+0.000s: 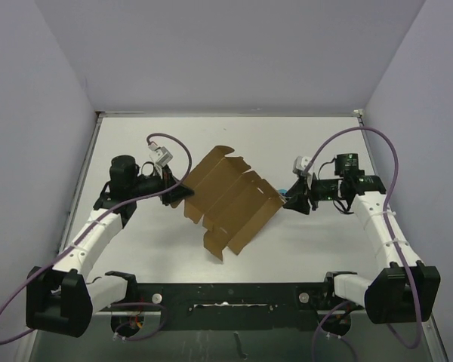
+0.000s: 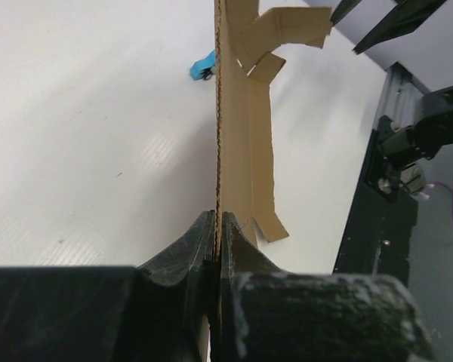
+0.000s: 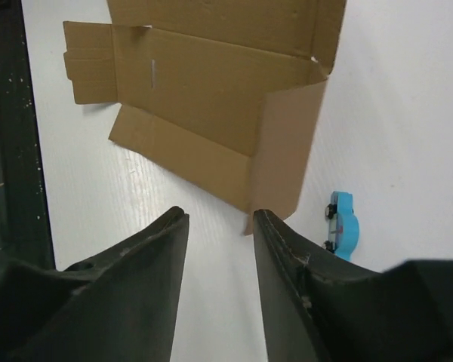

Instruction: Fold the paper box

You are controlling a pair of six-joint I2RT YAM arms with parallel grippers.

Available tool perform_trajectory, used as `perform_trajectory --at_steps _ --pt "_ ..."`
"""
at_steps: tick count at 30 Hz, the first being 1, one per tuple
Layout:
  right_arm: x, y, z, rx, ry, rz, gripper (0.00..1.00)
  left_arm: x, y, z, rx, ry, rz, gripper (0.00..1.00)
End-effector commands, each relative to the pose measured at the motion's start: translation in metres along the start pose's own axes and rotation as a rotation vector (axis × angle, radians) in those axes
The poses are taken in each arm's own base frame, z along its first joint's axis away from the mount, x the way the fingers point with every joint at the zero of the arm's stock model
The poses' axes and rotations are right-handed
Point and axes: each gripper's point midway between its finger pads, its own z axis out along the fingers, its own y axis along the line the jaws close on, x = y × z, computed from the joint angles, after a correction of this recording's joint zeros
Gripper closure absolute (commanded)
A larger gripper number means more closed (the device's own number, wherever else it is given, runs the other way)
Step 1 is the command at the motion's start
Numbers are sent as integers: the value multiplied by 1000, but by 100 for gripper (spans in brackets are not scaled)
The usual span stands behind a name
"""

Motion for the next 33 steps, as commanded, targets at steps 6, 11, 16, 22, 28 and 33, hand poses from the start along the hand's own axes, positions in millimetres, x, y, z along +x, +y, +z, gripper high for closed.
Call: perform_trajectory --at_steps 6,11,16,22,28,33 --pt "-22 -14 -11 -23 -150 101 37 4 11 -4 -77 34 105 100" --pt "-20 -35 -12 18 -142 156 37 3 3 -4 -42 29 118 100" --pt "-25 -54 -14 78 -132 179 37 -5 -11 -6 10 10 124 100" --pt "-30 -44 3 32 -60 136 25 -10 -18 -7 27 -4 105 100" --pt "-13 -60 13 116 58 141 25 -15 -23 -8 38 -12 75 100" --pt "-4 -64 20 152 98 145 33 -17 -28 -9 53 -17 62 100"
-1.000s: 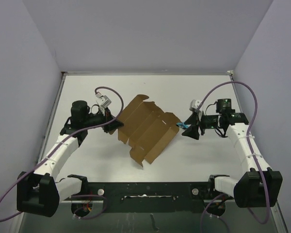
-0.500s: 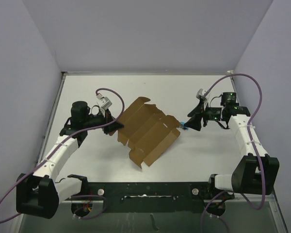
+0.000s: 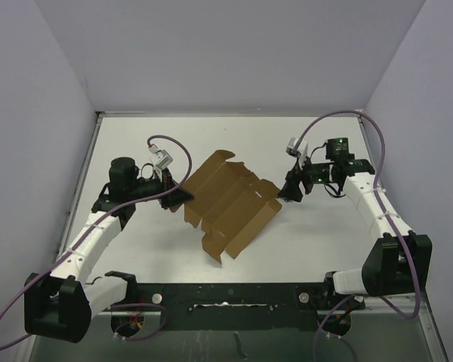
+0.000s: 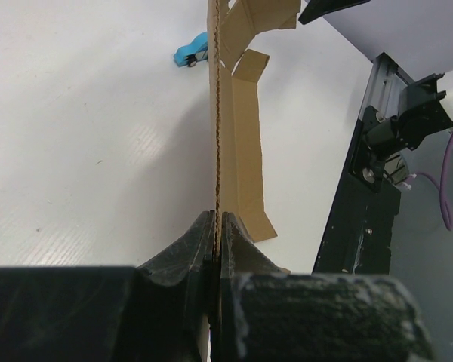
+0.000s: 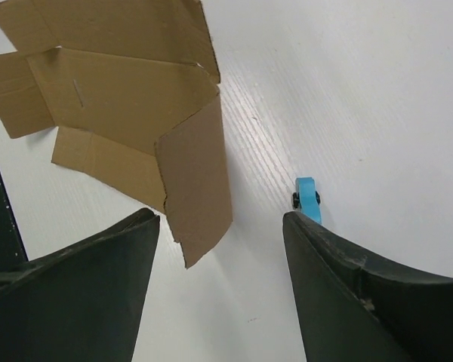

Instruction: Fold the paper box

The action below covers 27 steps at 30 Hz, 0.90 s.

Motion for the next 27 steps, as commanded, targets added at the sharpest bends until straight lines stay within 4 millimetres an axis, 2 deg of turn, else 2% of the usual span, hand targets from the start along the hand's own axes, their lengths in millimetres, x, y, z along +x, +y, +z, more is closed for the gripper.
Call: perform_trajectory --at_steps 1,4,8,9,13,15,22,27 --pt "-8 -21 1 113 17 -35 37 -29 -22 -5 61 -60 79 100" --pt "-6 -34 0 171 37 -21 55 -30 -28 -6 85 -64 84 100" --pt "-9 -47 -4 241 33 -5 92 -33 -41 -10 131 -67 98 100" --pt "-8 -51 -5 259 33 5 98 -33 -44 -11 143 -69 106 100" --pt "5 -64 -9 306 45 68 100 -32 -56 -15 202 -77 133 100" --pt "10 -63 -9 296 43 94 100 -33 -59 -15 215 -91 145 100" --pt "-14 -12 -3 79 -100 -6 100 -33 -48 -4 130 6 135 100" --pt "2 -18 4 84 -56 36 100 -32 -44 13 36 135 201 100"
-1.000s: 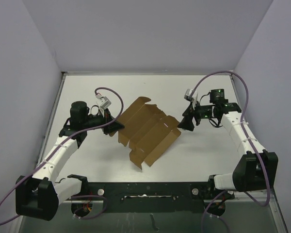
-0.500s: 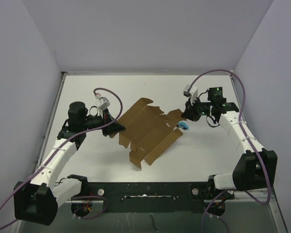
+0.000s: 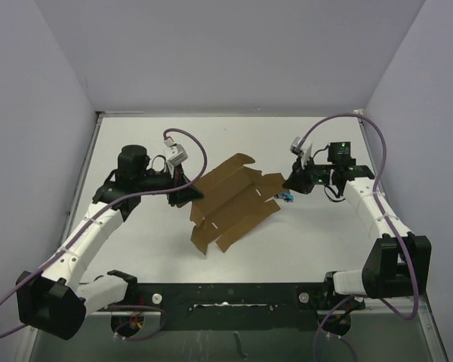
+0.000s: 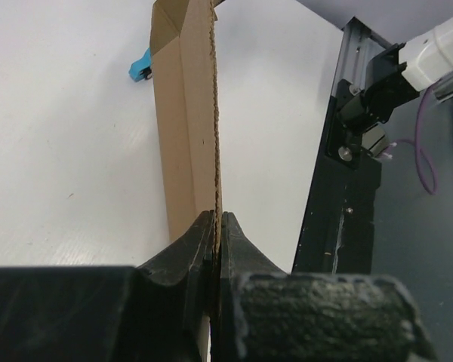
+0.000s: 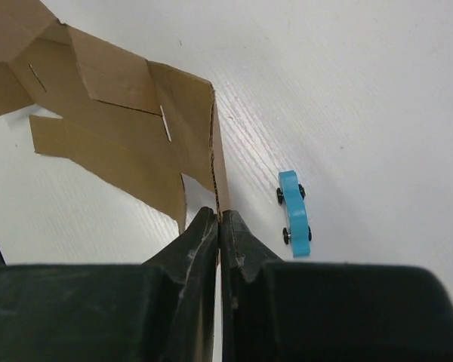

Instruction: Fold the paper box

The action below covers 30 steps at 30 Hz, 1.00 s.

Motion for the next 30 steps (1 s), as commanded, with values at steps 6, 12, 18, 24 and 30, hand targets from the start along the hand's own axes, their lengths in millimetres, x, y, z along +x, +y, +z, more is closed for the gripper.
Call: perform_trajectory --at_steps 6,12,18,24,30 --pt "7 3 3 -56 -5 4 90 -14 26 7 -204 213 154 100" --pt "-7 12 -13 -117 -88 -20 71 -11 31 12 -169 284 182 100" --pt "-26 29 -21 -171 -162 -133 49 -8 30 17 -129 299 171 100" --pt "-21 36 1 -216 -199 -282 44 -2 28 19 -98 294 201 100" --pt "-21 9 20 -225 -170 -185 55 2 18 17 -53 235 284 100"
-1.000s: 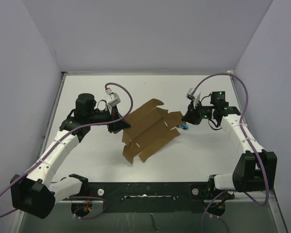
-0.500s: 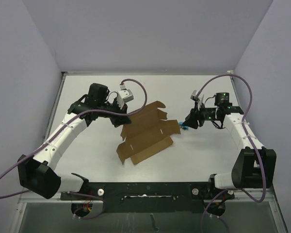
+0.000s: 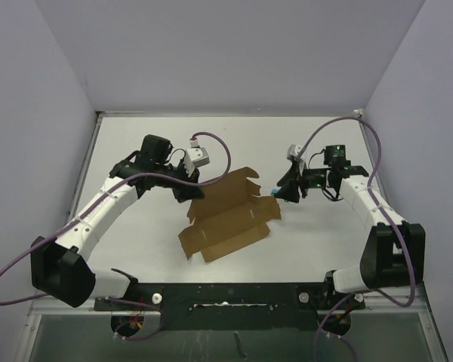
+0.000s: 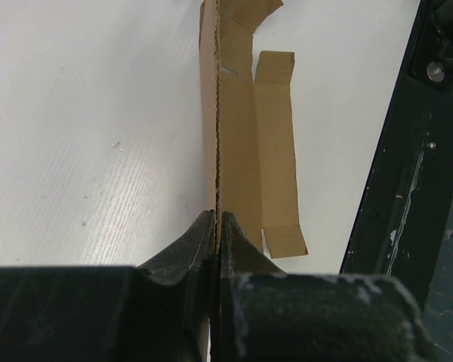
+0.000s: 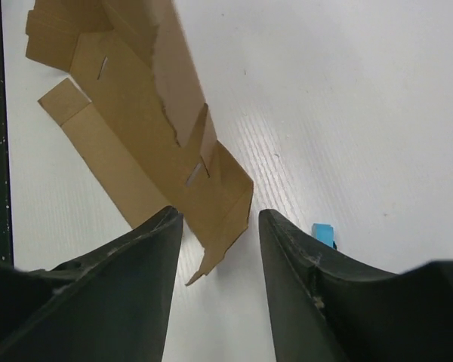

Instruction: Fold the paper box

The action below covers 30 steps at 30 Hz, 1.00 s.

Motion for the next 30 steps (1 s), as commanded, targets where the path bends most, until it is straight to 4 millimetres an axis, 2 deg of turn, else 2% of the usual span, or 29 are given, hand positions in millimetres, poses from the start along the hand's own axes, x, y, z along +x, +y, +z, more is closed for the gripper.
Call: perform_trajectory --at_steps 1,3,7,11,18,26,30 --pt "-17 -25 9 -21 -50 -10 62 -20 -17 -11 36 -116 152 100" --pt "-17 -27 14 -51 -62 11 73 -19 -19 -12 36 -128 169 100" --pt "-7 -16 29 -125 -58 1 75 -21 -22 -12 44 -147 190 100" --pt "-1 -3 40 -177 -61 -34 67 -24 -23 -12 54 -160 198 100" --pt "-3 29 44 -274 -129 -121 51 -27 -25 -12 62 -183 213 100" --pt "-6 38 48 -291 -144 -142 50 -31 -33 -12 98 -231 239 100" --pt "-7 31 49 -233 -138 -150 50 -31 -39 -11 126 -257 259 100"
